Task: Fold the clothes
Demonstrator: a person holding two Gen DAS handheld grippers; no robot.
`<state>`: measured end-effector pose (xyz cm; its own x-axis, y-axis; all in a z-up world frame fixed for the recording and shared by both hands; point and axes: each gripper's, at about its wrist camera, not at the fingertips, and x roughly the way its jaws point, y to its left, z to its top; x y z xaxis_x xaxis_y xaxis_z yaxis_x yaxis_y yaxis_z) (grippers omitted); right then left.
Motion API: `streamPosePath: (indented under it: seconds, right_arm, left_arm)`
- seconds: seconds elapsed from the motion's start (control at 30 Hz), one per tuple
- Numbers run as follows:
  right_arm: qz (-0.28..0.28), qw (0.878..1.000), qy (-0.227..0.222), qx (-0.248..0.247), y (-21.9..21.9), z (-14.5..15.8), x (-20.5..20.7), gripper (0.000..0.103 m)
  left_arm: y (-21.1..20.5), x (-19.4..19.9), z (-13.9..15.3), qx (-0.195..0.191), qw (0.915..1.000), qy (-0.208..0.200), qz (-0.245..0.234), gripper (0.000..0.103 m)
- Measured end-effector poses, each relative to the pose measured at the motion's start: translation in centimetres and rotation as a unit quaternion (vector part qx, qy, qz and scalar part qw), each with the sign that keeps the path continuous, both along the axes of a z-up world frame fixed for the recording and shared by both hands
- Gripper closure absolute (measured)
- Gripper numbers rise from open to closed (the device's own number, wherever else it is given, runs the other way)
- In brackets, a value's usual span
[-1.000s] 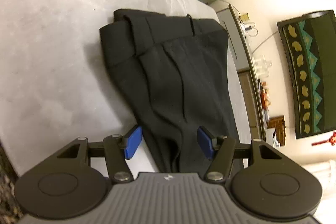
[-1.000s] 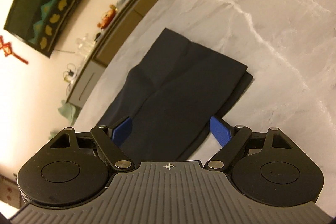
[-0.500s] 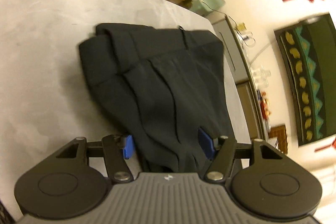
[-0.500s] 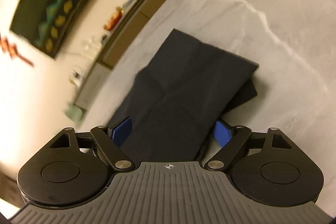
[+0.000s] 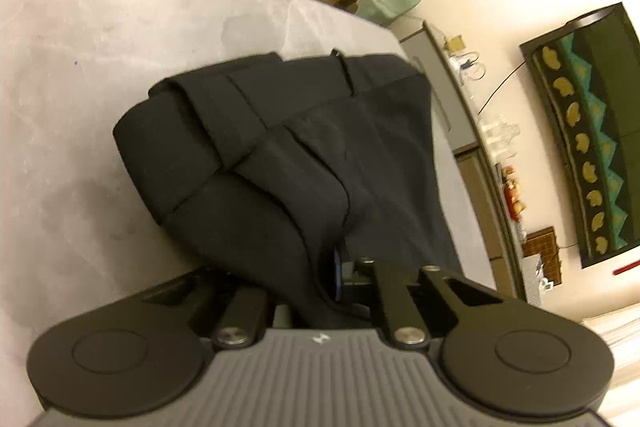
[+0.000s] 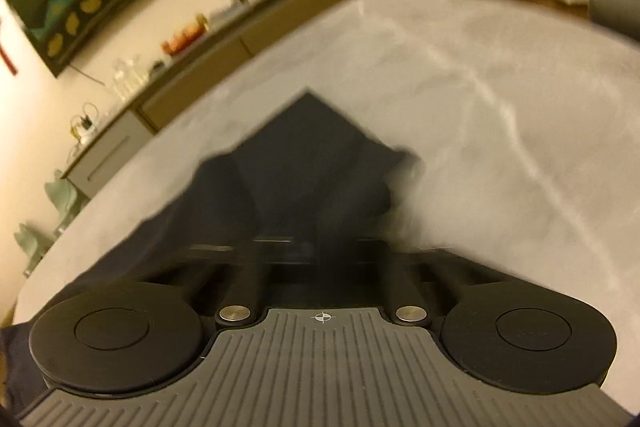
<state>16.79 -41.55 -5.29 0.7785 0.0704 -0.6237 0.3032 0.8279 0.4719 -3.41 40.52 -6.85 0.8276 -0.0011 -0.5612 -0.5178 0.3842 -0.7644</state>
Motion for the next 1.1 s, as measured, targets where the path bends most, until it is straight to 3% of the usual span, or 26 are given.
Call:
streamPosePath:
  seconds: [0.1,0.27,0.4,0.53,0.6,0.67,0.73,0.77,0.8,0.87,0.9,0.93,1.0,1.1]
  right_arm:
    - [-0.006,0.999,-0.037,0.015,-0.8,1.6,-1.6,0.102]
    - [0.018,0.994,-0.101,0.026,-0.5,6.1,-5.9,0.102]
    - [0.036,0.986,-0.16,0.009,-0.2,10.6,-9.6,0.102]
    - [0.029,0.98,-0.198,0.004,-0.6,14.7,-10.7,0.102]
    - [0.026,0.982,-0.188,-0.002,-1.1,16.0,-8.7,0.102]
    - [0.025,0.988,-0.154,-0.019,-1.2,16.2,-4.8,0.102]
    - [0.022,0.994,-0.106,-0.033,-1.2,14.9,-0.1,0.102]
    - [0.017,0.996,-0.075,-0.042,-1.1,13.7,2.9,0.101]
    - [0.019,0.997,-0.045,-0.051,-1.0,12.2,5.8,0.097]
    - [0.008,0.999,-0.006,-0.053,-1.3,8.7,10.2,0.066]
    - [0.001,0.999,0.004,-0.047,-1.7,6.9,11.8,0.054]
    - [-0.006,0.999,0.012,-0.038,-2.1,5.0,13.1,0.049]
    - [-0.02,0.998,0.019,-0.052,-2.8,3.1,14.3,0.049]
    - [-0.016,0.995,0.031,-0.089,-3.2,2.4,14.2,0.048]
  left_arm:
    - [-0.1,-0.4,0.7,0.009,0.9998,-0.02,-0.003,0.095]
    - [-1.6,-3.7,5.1,0.037,0.9924,-0.118,0.003,0.097]
    - [-3.5,-5.7,12.1,0.094,0.9739,-0.206,0.005,0.1]
    - [-4.8,-2.4,20.4,0.149,0.9572,-0.248,-0.005,0.1]
    - [-4.7,2.8,23.6,0.17,0.9601,-0.222,-0.013,0.1]
    - [-4.3,10.3,24.7,0.18,0.9702,-0.16,-0.025,0.1]
    - [-3.7,18.1,23.7,0.186,0.979,-0.077,-0.032,0.099]
    - [-3.5,22.6,22.0,0.194,0.9793,-0.03,-0.048,0.098]
    - [-3.2,27.1,20.3,0.202,0.977,0.017,-0.064,0.096]
    - [-2.6,33.7,15.5,0.22,0.9653,0.109,-0.088,0.092]
    - [-2.3,36.1,13.1,0.236,0.9531,0.166,-0.091,0.092]
    - [-2.2,36.3,12.2,0.239,0.9528,0.165,-0.087,0.093]
    - [-1.8,36.5,10.5,0.246,0.9525,0.161,-0.079,0.087]
    - [-2.1,34.9,9.0,0.268,0.9489,0.145,-0.082,0.085]
